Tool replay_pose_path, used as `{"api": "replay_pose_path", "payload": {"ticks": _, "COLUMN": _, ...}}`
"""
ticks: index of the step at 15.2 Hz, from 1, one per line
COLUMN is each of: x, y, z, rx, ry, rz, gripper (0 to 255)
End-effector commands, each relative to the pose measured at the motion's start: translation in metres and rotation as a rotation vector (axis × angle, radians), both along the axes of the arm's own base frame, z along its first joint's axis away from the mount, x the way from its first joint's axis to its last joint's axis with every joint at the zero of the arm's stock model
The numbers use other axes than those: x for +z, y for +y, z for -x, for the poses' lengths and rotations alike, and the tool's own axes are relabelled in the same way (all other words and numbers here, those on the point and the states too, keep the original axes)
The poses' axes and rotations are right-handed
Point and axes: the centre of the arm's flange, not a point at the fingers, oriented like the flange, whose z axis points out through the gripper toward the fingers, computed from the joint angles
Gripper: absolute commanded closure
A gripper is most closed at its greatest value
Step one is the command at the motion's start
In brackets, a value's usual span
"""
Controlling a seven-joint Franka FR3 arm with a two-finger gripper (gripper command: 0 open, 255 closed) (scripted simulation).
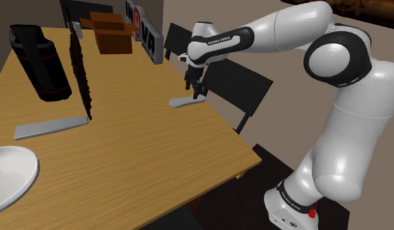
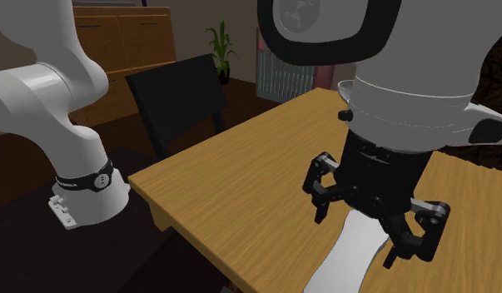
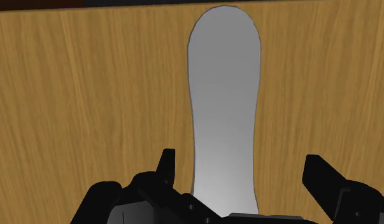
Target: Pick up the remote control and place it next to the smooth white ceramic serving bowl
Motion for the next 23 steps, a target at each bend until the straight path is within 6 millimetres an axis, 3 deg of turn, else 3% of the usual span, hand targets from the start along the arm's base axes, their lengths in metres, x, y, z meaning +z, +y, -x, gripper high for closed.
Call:
{"api": "replay_pose_path", "payload": {"ticks": 1, "x": -0.011, "y": 0.004, "z": -0.007, "rx": 0.029, "ry": -0.003, "rz": 0.000, "gripper": 0}}
{"api": "replay_pose_path", "payload": {"ticks": 7, "x": -0.045, "y": 0.005, "z": -0.006, "rx": 0.029, "ry": -0.003, "rz": 0.000, "gripper": 0}}
{"api": "replay_pose_path", "payload": {"ticks": 15, "x": -0.045, "y": 0.005, "z": -0.006, "rx": 0.029, "ry": -0.003, "rz": 0.000, "gripper": 0}}
{"api": "replay_pose_path", "payload": {"ticks": 16, "x": -0.045, "y": 0.005, "z": -0.006, "rx": 0.029, "ry": -0.003, "rz": 0.000, "gripper": 255}}
{"api": "replay_pose_path", "payload": {"ticks": 23, "x": -0.045, "y": 0.005, "z": -0.006, "rx": 0.029, "ry": -0.003, "rz": 0.000, "gripper": 255}}
